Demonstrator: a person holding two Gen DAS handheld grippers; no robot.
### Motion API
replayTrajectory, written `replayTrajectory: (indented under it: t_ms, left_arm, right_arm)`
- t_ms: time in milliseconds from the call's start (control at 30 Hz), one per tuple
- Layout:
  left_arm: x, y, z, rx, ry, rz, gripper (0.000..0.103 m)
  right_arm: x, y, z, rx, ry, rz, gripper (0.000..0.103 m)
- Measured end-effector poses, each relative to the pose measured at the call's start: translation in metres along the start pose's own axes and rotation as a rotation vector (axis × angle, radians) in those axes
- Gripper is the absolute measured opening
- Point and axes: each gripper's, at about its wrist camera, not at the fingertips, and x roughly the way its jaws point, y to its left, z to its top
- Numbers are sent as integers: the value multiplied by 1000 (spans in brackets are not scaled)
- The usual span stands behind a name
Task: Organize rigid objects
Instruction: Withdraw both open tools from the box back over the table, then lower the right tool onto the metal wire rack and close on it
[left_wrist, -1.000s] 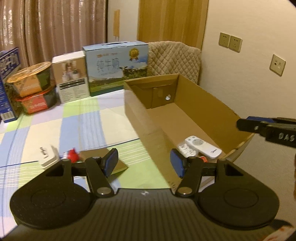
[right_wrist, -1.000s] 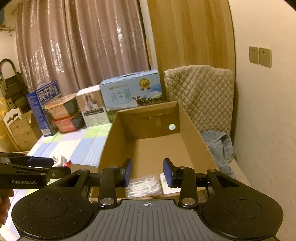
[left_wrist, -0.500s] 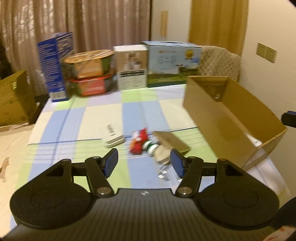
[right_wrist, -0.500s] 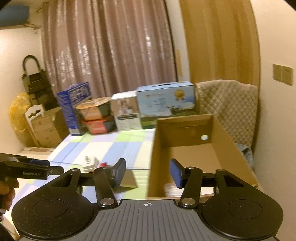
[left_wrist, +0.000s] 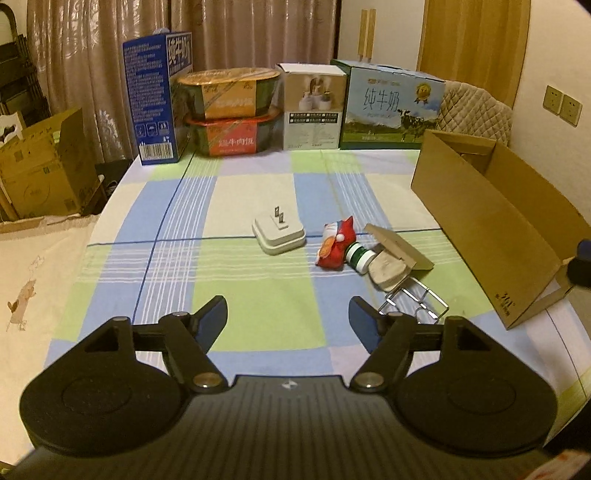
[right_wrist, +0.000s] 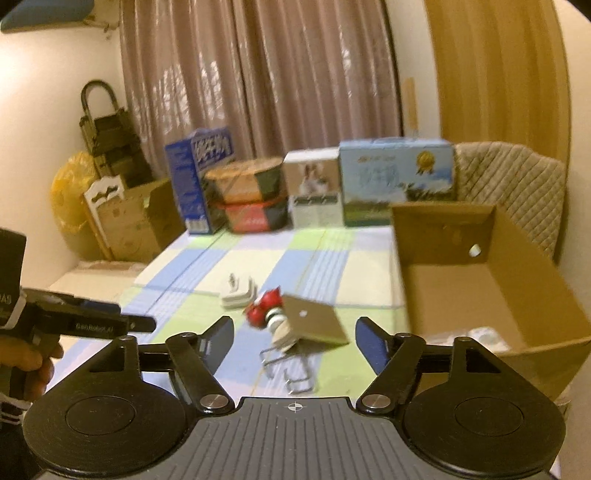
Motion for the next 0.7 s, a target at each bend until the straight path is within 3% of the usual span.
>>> replayTrajectory:
  t_ms: [400, 533, 700]
  left_arm:
    - [48, 15, -12, 6, 45, -32, 85]
    - [62, 17, -11, 25, 42, -38, 91]
    - [83, 18, -7, 26, 75, -60, 91]
  right_arm:
    - [79, 24, -29, -119, 124, 24, 77]
    - [109, 16, -39, -163, 180, 25, 77]
    - [135, 1, -53, -170, 232, 6, 77]
